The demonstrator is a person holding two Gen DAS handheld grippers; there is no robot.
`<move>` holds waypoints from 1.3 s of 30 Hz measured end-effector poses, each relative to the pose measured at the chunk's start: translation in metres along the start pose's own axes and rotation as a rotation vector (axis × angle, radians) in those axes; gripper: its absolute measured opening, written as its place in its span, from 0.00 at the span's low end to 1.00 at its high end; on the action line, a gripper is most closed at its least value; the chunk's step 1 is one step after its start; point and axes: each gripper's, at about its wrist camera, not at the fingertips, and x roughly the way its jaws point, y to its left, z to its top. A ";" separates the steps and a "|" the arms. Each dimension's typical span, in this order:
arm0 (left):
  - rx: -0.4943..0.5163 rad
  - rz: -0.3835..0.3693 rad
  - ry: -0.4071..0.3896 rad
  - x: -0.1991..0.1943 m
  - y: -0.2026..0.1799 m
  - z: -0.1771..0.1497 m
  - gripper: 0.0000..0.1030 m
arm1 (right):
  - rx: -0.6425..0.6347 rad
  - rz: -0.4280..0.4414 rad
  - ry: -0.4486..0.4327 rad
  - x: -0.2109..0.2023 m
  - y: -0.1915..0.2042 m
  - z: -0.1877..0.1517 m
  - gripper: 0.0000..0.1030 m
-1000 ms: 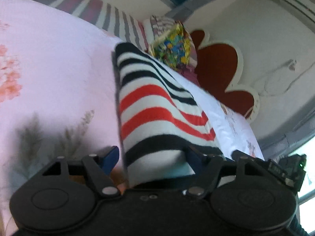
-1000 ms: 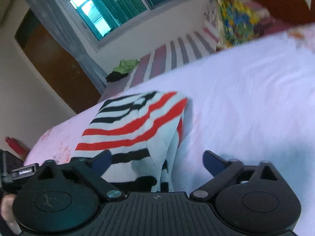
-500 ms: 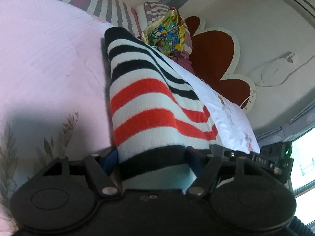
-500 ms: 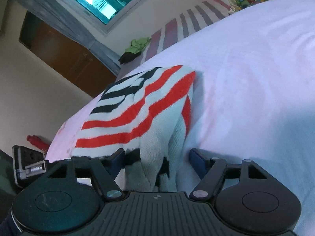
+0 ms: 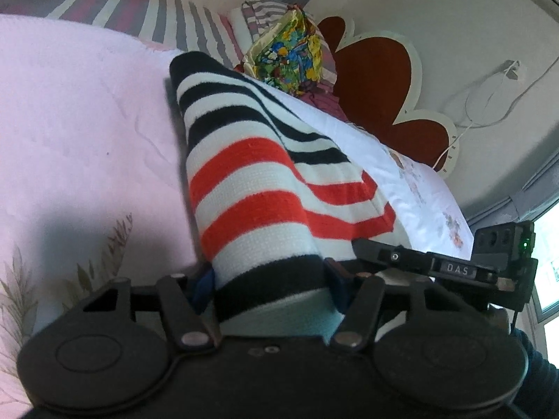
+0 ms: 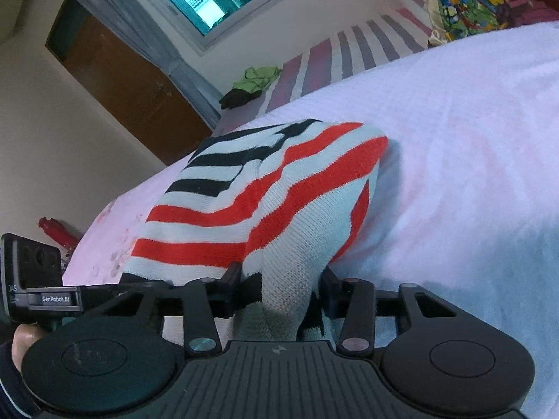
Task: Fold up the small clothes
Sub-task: 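Fold the held roll end over toward the left gripper with the right gripper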
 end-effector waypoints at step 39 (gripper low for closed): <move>0.082 0.062 -0.116 -0.210 0.056 -0.018 0.53 | -0.199 0.078 -0.054 0.038 0.234 -0.052 0.39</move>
